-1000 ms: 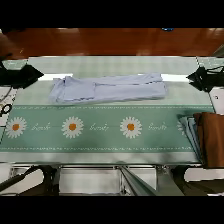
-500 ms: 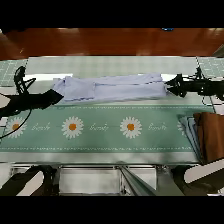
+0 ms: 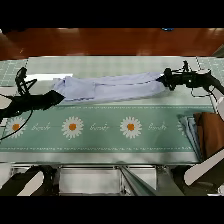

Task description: Fold the shirts.

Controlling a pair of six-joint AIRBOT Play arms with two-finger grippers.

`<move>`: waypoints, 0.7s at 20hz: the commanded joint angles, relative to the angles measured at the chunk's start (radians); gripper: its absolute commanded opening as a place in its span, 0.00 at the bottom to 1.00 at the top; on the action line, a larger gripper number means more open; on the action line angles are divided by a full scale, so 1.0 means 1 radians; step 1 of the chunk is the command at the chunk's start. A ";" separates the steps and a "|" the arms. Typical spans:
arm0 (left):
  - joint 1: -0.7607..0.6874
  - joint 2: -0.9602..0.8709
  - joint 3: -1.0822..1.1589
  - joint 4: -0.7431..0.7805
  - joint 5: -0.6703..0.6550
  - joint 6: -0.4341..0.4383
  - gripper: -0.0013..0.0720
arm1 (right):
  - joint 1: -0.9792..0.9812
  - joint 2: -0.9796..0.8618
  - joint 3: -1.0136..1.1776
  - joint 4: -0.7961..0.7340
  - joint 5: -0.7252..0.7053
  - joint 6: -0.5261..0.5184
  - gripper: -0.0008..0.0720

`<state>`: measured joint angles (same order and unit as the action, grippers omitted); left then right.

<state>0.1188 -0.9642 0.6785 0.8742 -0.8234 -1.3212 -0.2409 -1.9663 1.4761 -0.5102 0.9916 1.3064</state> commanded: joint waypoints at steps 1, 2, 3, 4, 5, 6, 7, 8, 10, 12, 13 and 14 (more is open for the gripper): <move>-0.001 -0.008 0.000 -0.002 0.002 0.000 0.70 | 0.017 -0.006 0.033 -0.002 0.050 -0.019 0.04; -0.001 -0.011 0.000 -0.003 0.000 0.000 0.70 | 0.008 0.012 0.033 -0.036 0.082 -0.018 0.04; -0.001 -0.014 0.000 -0.006 -0.003 0.000 0.63 | 0.000 0.041 0.033 -0.091 0.108 -0.013 0.04; -0.001 -0.015 0.000 -0.022 -0.019 0.010 0.39 | -0.006 0.082 0.031 -0.161 0.129 -0.002 0.04; -0.003 -0.016 0.000 -0.055 -0.044 0.053 0.10 | -0.007 0.136 0.024 -0.238 0.146 0.014 0.04; -0.010 -0.017 0.000 -0.110 -0.070 0.122 0.04 | -0.007 0.196 0.008 -0.301 0.151 0.026 0.04; -0.030 -0.019 0.000 -0.161 -0.084 0.165 0.04 | -0.008 0.268 -0.019 -0.350 0.151 0.026 0.04; -0.063 -0.020 0.000 -0.181 -0.084 0.173 0.04 | -0.008 0.342 -0.051 -0.379 0.158 0.018 0.04; -0.201 -0.025 0.000 -0.193 -0.074 0.126 0.04 | -0.008 0.488 -0.132 -0.399 0.177 0.000 0.04; -0.402 -0.069 0.014 -0.130 0.023 0.040 0.04 | -0.008 0.642 -0.224 -0.410 0.177 -0.001 0.04; -0.473 -0.117 0.053 -0.043 0.050 -0.075 0.04 | -0.008 0.715 -0.267 -0.411 0.180 0.006 0.04; -0.526 -0.187 0.118 0.024 0.024 -0.144 0.04 | -0.007 0.795 -0.312 -0.410 0.182 0.017 0.04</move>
<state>-0.2245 -1.0531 0.7193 0.7696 -0.8379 -1.2903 -0.2478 -1.3758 1.2758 -0.8803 1.1599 1.3109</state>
